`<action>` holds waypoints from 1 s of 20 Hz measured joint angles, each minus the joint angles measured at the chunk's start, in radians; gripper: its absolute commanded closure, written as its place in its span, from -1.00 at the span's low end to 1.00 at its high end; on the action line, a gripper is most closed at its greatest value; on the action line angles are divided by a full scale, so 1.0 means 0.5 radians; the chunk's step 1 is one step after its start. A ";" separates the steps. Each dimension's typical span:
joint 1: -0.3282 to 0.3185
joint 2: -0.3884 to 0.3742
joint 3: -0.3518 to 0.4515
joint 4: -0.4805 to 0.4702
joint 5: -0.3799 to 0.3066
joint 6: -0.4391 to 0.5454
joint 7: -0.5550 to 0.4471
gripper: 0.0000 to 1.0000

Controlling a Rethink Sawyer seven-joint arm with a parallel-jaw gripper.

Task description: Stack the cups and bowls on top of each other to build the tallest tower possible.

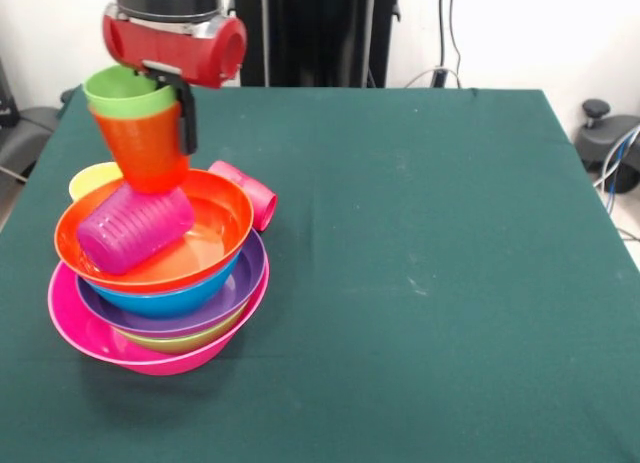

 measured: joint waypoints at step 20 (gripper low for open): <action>0.104 -0.100 -0.070 0.103 0.137 0.000 0.000 1.00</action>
